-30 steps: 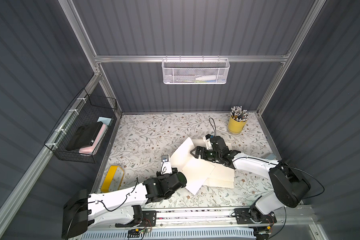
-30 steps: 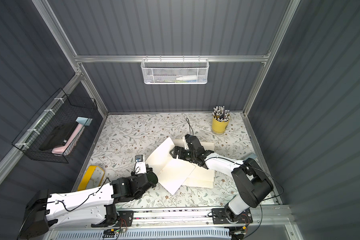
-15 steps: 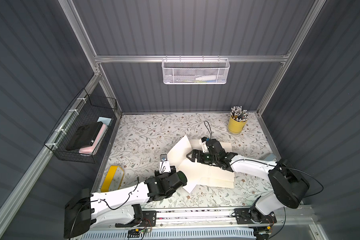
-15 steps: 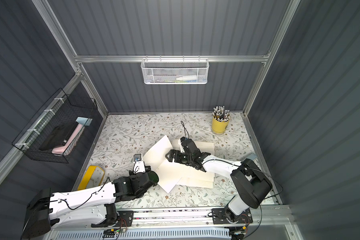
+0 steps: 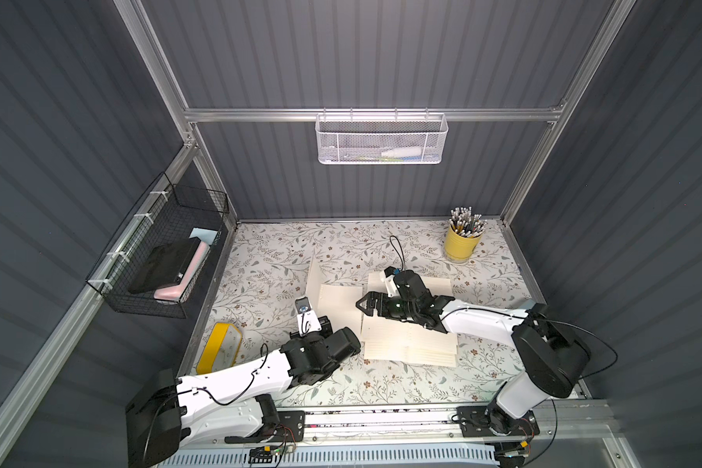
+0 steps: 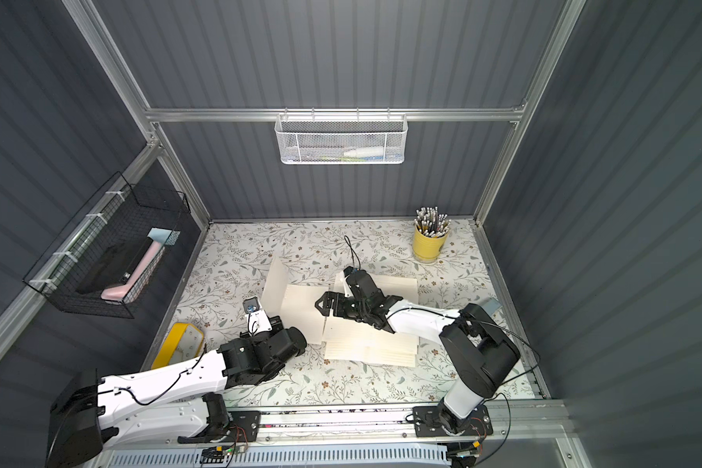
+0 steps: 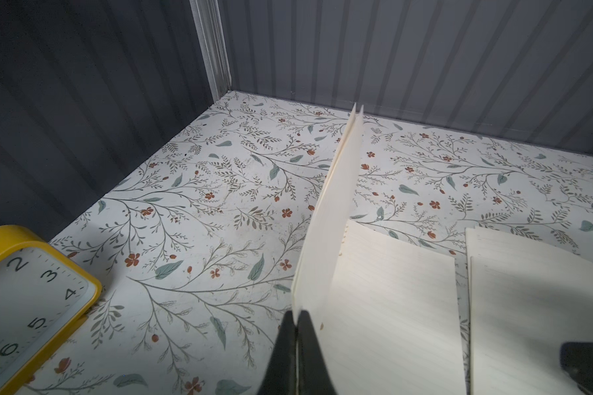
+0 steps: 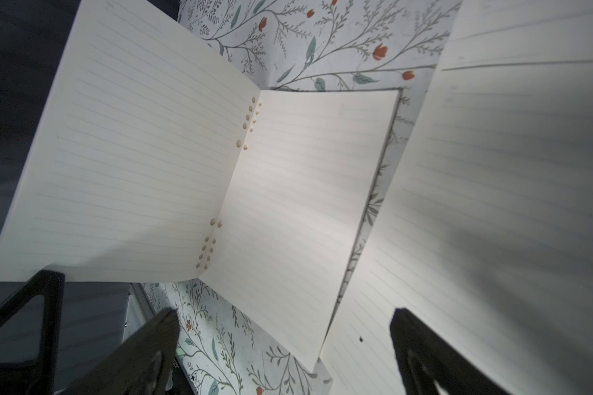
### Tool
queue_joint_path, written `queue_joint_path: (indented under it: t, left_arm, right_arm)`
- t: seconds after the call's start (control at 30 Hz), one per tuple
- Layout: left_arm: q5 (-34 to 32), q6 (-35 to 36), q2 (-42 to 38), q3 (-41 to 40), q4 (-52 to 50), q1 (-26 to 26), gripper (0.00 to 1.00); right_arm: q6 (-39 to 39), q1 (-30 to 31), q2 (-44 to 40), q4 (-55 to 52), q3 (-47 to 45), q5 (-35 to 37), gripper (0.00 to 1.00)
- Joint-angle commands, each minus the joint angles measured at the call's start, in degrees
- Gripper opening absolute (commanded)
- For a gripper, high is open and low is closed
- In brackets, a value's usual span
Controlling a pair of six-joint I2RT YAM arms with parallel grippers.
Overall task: Close the notebook
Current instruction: Close the notebook at the center of the board.
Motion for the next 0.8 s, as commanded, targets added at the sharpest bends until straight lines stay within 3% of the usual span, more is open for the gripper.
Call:
queue_joint_path:
  t: [0.0,0.77]
  left_arm:
    - [-0.53,-0.72,0.24,0.39,0.22,0.23,0.0]
    - [4.06,1.68,-5.4,-3.47,-2.94,0.14,0.0]
  right_arm:
    - [-0.08,2.0,2.13,2.27,2.89,-1.41,0.99]
    - [4.14,4.79,14.7,10.64,6.06,-6.86,0.99]
